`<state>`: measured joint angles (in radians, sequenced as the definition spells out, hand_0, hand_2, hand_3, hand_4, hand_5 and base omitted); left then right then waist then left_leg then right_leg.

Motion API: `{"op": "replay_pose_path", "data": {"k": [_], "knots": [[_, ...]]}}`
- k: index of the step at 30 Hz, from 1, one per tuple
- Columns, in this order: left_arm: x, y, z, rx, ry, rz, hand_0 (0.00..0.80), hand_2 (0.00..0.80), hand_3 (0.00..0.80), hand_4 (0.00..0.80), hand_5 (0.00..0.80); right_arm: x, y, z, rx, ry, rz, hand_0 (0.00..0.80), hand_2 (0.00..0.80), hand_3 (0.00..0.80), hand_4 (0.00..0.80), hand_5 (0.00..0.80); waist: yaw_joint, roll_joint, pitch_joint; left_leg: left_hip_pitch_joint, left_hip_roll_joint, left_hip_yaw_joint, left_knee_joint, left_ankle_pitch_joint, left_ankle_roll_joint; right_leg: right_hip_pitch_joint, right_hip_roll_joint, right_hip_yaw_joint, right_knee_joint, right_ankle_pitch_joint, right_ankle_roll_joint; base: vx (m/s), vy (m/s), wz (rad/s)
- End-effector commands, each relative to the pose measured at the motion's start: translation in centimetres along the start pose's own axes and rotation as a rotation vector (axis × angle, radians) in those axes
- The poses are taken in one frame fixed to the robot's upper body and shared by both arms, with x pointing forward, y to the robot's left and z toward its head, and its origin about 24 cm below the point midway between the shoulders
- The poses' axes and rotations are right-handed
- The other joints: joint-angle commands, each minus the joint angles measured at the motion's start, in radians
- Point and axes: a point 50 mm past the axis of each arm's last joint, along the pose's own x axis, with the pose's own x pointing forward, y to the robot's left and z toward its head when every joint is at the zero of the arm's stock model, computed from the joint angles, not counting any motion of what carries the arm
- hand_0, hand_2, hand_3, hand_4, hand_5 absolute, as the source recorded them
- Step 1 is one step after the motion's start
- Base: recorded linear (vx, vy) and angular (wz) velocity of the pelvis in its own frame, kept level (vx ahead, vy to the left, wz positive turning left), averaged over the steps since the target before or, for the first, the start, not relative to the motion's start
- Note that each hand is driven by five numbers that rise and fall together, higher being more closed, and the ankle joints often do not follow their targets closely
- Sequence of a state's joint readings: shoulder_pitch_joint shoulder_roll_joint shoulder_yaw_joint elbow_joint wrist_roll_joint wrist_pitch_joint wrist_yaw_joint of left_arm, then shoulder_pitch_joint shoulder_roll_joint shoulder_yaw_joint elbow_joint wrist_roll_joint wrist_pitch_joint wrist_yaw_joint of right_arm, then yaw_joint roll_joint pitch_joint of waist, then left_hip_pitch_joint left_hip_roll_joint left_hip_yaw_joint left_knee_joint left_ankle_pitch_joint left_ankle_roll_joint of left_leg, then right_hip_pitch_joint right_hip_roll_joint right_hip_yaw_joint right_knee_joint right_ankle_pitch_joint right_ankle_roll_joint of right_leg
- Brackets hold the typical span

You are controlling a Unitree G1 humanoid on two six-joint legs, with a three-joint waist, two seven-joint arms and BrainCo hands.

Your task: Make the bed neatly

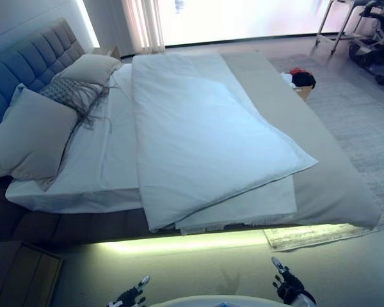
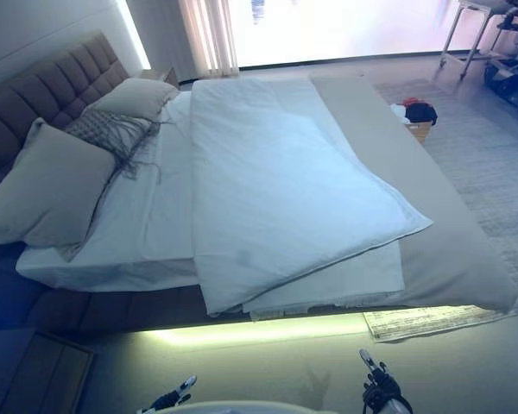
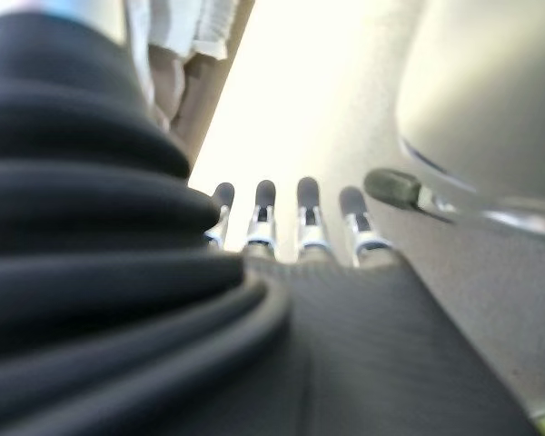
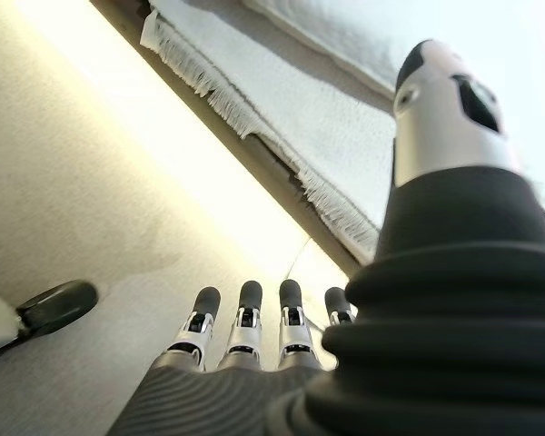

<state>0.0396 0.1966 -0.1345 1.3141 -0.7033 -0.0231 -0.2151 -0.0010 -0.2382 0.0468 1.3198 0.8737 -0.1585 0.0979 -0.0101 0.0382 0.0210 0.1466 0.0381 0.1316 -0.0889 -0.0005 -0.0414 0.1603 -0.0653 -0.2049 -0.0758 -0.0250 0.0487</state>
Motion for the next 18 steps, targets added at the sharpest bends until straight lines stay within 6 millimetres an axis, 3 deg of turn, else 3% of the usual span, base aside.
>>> {"op": "replay_pose_path", "data": {"k": [1, 8, 18], "knots": [[0.5, -0.8, 1.8, -0.014, -0.059, 0.047, 0.0, 0.0, 0.0, 0.0, 0.0, 0.3, 1.4, -0.6, -0.027, 0.076, -0.014, 0.0, 0.0, 0.0, 0.0, 0.0, 0.016, -0.027, 0.004, -0.001, -0.013, 0.014, 0.002, -0.054, 0.012, -0.016, -0.035, 0.011, -0.003, 0.034, 0.06, 0.0, 0.0, 0.0], [0.4, -0.7, 1.8, -0.056, -0.07, 0.042, 0.0, 0.0, 0.0, 0.0, 0.0, 0.2, 1.7, -1.3, 0.009, 0.128, 0.03, 0.0, 0.0, 0.0, 0.0, 0.0, 0.016, -0.041, 0.004, 0.006, -0.009, 0.021, 0.002, -0.058, 0.01, -0.01, -0.028, 0.018, -0.011, 0.039, 0.06, 0.0, 0.0, 0.0], [0.5, -0.9, 1.3, 0.005, -0.01, 0.039, 0.0, 0.0, 0.0, 0.0, 0.0, 0.0, 1.3, -2.5, -0.097, 0.231, -0.003, 0.0, 0.0, 0.0, 0.0, 0.0, 0.015, -0.047, -0.003, 0.007, -0.009, 0.023, 0.002, -0.058, 0.01, -0.012, -0.025, 0.02, -0.011, 0.042, 0.061, 0.0, 0.0, 0.0]]}}
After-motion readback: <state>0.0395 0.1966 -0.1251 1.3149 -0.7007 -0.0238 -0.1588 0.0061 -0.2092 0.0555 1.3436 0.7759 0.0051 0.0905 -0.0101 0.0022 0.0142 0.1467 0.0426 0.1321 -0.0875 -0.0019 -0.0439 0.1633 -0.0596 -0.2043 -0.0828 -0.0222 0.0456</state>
